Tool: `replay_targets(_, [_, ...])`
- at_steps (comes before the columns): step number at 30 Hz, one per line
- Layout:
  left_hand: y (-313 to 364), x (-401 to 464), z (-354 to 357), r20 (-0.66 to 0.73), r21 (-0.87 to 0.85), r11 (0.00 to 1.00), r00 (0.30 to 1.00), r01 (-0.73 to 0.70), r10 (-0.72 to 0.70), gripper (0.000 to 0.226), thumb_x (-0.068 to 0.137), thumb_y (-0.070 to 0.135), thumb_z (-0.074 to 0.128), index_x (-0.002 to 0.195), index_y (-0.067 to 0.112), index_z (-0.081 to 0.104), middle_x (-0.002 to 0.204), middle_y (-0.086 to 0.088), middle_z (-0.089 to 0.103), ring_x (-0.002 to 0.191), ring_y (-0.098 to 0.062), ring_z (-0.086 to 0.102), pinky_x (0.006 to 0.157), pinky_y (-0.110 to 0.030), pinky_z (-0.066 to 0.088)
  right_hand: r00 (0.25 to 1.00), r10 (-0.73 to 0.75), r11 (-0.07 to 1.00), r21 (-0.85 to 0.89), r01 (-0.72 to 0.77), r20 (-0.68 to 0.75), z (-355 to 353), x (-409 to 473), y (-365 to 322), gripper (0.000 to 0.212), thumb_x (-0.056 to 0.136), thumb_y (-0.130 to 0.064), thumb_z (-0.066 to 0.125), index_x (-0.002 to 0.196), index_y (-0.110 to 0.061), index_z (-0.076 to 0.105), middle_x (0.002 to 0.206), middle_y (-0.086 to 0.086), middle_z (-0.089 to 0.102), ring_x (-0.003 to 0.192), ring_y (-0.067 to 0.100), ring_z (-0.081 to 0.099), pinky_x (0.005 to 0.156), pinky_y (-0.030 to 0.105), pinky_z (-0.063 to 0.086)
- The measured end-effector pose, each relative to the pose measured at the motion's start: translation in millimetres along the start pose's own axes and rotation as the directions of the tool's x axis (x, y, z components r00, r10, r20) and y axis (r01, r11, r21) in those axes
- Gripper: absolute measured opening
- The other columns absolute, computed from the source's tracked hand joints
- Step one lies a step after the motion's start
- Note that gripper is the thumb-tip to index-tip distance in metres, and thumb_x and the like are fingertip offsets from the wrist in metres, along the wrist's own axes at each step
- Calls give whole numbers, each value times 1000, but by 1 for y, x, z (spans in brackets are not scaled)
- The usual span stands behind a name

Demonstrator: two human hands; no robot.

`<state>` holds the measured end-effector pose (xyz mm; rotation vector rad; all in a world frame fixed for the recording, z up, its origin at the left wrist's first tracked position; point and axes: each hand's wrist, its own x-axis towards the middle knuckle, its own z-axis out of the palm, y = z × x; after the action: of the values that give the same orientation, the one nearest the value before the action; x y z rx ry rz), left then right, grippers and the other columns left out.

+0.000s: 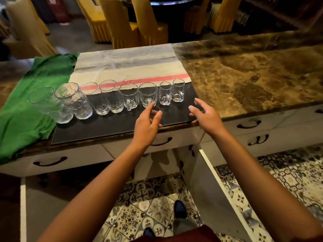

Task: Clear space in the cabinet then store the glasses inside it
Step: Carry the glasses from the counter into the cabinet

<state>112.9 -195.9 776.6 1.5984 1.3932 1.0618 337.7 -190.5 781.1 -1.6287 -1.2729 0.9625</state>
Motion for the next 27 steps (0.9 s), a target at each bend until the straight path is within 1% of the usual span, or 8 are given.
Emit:
replay_targets(2, [4, 14, 12, 29, 18, 999, 998, 46, -47, 55, 104, 38, 50, 154, 19, 37, 106, 9, 64, 76, -12, 72, 82, -34, 61, 1000, 11, 999, 43, -12, 14, 2, 21, 1, 64, 91, -43, 65, 147, -19, 48, 117, -8, 64, 105, 24, 69, 78, 43, 61])
replay_targets(4, [8, 30, 25, 61, 31, 994, 993, 103, -105, 60, 103, 44, 48, 155, 18, 32, 108, 6, 68, 74, -11, 73, 84, -38, 60, 1000, 12, 999, 53, -13, 23, 1, 42, 4, 53, 96, -33, 65, 143, -14, 53, 117, 0, 67, 101, 22, 70, 72, 39, 61])
replay_targets(6, [9, 43, 35, 68, 33, 988, 986, 150, -152, 61, 103, 50, 45, 153, 19, 31, 98, 2, 71, 68, -13, 72, 78, -36, 60, 1000, -5, 1000, 31, 4, 31, 1, 59, 4, 49, 95, -36, 64, 137, -13, 58, 124, 6, 67, 99, 19, 71, 67, 35, 60])
replay_targets(8, [7, 52, 46, 44, 3, 977, 976, 211, -211, 62, 101, 59, 42, 146, 17, 37, 83, -2, 71, 61, -16, 69, 68, -39, 59, 999, -12, 1000, 22, 11, 47, 1, 73, 1, 41, 95, -37, 64, 129, -14, 64, 115, 5, 71, 93, 18, 72, 68, 38, 62])
replay_targets(12, [-4, 58, 62, -33, 153, 966, 978, 206, -204, 62, 94, 73, 33, 128, 23, 46, 71, 2, 68, 63, -16, 68, 72, -49, 59, 997, 2, 999, 39, -5, 71, 5, 92, 1, 14, 95, -30, 64, 100, -20, 71, 94, 7, 75, 78, 21, 73, 58, 39, 60])
replay_targets(18, [-11, 76, 71, -78, 190, 956, 974, 224, -213, 53, 99, 64, 39, 125, 21, 55, 67, 1, 70, 58, -16, 68, 69, -43, 59, 987, 10, 997, 71, -21, 158, 15, 105, 2, 24, 95, -30, 66, 99, -8, 74, 82, 9, 72, 69, 27, 73, 50, 36, 57])
replay_targets(22, [-4, 80, 76, -11, 8, 956, 956, 293, -293, 39, 105, 45, 43, 121, 13, 58, 63, -8, 70, 47, -24, 66, 46, -33, 53, 993, -26, 1000, -5, 27, 116, 15, 110, 3, 25, 94, -33, 67, 84, -11, 75, 61, 8, 64, 49, 18, 61, 42, 28, 49])
replay_targets(27, [4, 83, 75, -32, -119, 940, 945, 319, -324, 35, 109, 34, 38, 108, 8, 62, 58, -6, 63, 46, -24, 63, 40, -25, 47, 993, -74, 995, -57, 79, 87, 15, 110, 6, 32, 93, -40, 67, 75, -15, 75, 44, -6, 56, 35, 7, 49, 46, 26, 41])
